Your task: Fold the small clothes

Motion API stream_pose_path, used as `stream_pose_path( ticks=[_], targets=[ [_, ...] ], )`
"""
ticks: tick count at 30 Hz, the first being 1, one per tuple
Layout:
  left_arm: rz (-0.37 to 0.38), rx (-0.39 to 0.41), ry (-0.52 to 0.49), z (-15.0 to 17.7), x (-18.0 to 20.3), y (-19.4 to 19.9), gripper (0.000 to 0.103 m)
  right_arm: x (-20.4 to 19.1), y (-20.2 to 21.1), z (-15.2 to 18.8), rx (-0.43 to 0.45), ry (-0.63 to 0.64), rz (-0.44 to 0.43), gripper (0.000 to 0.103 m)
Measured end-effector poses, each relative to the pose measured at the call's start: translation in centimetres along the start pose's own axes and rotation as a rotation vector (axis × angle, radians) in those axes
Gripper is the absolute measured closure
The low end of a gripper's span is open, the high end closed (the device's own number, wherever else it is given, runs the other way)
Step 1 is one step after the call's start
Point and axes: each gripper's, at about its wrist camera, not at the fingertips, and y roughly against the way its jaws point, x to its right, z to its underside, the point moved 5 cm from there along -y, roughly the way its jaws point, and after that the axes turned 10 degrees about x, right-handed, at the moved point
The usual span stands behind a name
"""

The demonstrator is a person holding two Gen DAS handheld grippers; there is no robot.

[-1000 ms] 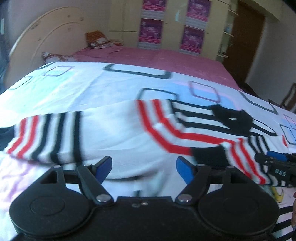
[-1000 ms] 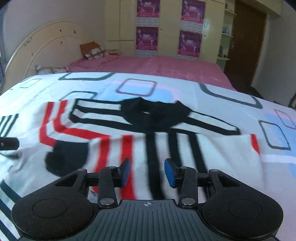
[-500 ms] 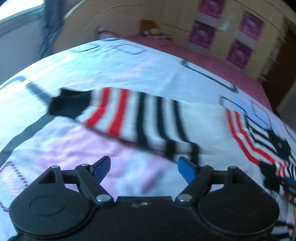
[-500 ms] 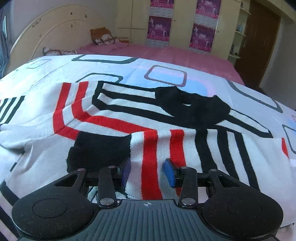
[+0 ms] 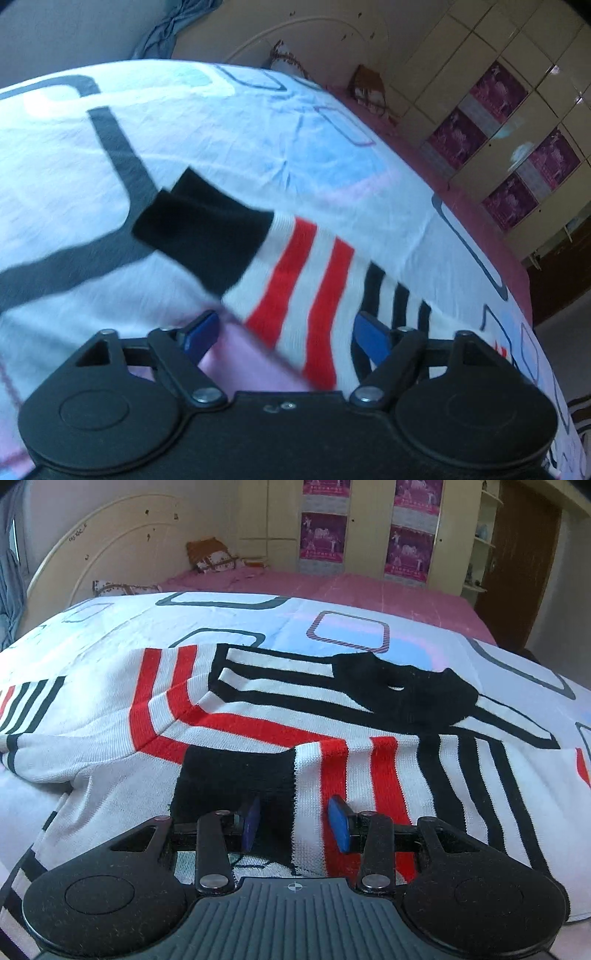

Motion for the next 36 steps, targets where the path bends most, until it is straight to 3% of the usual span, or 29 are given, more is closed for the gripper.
stream_pose_path(
  ticks=[2,6,9,15,18,22,29,32,35,36],
  targets=[
    [-0.011,0.028,-0.007,-0.4,-0.1,-0.6,0.045,-0.1,0.3,-0.3,0.008,-0.008,0.011,0.062],
    [-0.043,0.064,-0.006,-0.9,-0.9,-1.3,0.087,-0.5,-0.1,0.1,0.003,0.0,0.018,0.062],
    [-0.024,0.063,0.012,-1.1,-1.1,-1.2,0.097,-0.4,-0.2,0.0,0.003,-0.004,0.014,0.061],
    [0.121,0.113,-0.071,-1.9,3.6,2.1,0.097,0.1,0.4,-0.4,0.029,-0.046,0.018,0.061],
    [0.248,0.118,-0.168,-1.4,8.7,4.4,0.097,0.1,-0.1,-0.2,0.001,-0.03,0.005,0.06],
    [0.427,0.084,-0.286,1.1,16.1,7.2,0.097,1.4,1.7,-1.1,0.056,-0.086,-0.004,0.06],
    [0.68,-0.057,-0.478,11.1,28.6,9.3,0.097,5.9,5.7,-0.2,0.086,-0.141,0.043,0.06],
    [0.731,-0.123,-0.572,16.5,32.2,9.1,0.097,8.9,7.5,0.8,0.087,-0.176,0.087,0.06],
    [0.726,-0.174,-0.72,21.9,34.2,8.5,0.096,11.6,9.2,1.8,0.085,-0.209,0.111,0.06],
    [0.717,-0.201,-0.751,23.1,34.3,8.3,0.091,12.3,9.7,2.1,0.084,-0.214,0.117,0.06]
  ],
)
